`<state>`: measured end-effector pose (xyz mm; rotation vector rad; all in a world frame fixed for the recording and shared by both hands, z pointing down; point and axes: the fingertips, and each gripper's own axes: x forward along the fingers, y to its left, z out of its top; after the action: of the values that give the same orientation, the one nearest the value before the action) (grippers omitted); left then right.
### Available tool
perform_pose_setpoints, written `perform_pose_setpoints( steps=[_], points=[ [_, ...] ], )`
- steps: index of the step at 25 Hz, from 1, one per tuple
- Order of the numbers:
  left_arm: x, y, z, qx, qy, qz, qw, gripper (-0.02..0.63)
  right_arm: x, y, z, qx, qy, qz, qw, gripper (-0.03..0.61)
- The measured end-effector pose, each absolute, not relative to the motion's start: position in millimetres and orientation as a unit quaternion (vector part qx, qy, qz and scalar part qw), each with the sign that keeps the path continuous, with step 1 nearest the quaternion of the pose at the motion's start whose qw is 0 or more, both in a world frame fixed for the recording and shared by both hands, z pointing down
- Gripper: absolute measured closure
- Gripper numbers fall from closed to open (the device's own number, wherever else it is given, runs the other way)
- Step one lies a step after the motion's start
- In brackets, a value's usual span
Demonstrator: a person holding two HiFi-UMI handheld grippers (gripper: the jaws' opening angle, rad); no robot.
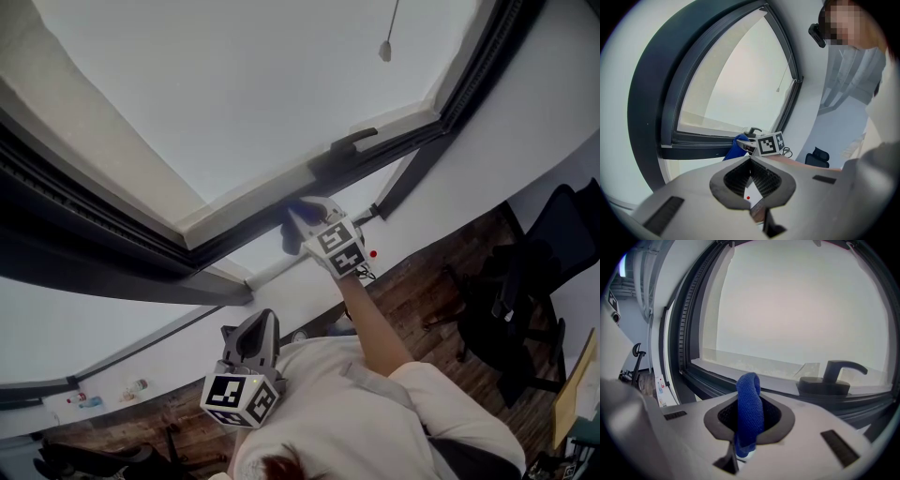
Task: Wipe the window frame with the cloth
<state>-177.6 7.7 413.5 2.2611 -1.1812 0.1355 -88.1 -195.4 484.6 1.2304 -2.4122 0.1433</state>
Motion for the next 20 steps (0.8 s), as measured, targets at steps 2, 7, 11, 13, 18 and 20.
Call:
perform_pose_setpoints(
  steps=[2, 7, 11, 13, 18, 20],
  points=[
    [-175, 7, 414, 0.847, -0.443, 0.052, 0.289, 0.609, -85, -196, 485, 0.444, -0.869, 0.052, 0.212, 0.529],
    [-170, 6, 414, 0.846, -0.445, 0.054, 0.289, 0.609, -77, -198, 484, 0.448, -0.868, 0.055, 0.208, 0.529],
    [-167, 4, 414, 0.844, -0.45, 0.053, 0.289, 0.609, -71, -200, 484, 0.448, -0.868, 0.056, 0.205, 0.531],
    [-165, 3, 414, 0.843, -0.451, 0.053, 0.288, 0.609, -70, -200, 484, 0.445, -0.87, 0.057, 0.205, 0.529],
    [-155, -1, 414, 0.841, -0.453, 0.051, 0.292, 0.609, -67, -201, 484, 0.436, -0.874, 0.054, 0.207, 0.529],
    [-148, -4, 413, 0.841, -0.451, 0.05, 0.294, 0.609, -65, -201, 484, 0.431, -0.876, 0.053, 0.209, 0.529]
  ],
)
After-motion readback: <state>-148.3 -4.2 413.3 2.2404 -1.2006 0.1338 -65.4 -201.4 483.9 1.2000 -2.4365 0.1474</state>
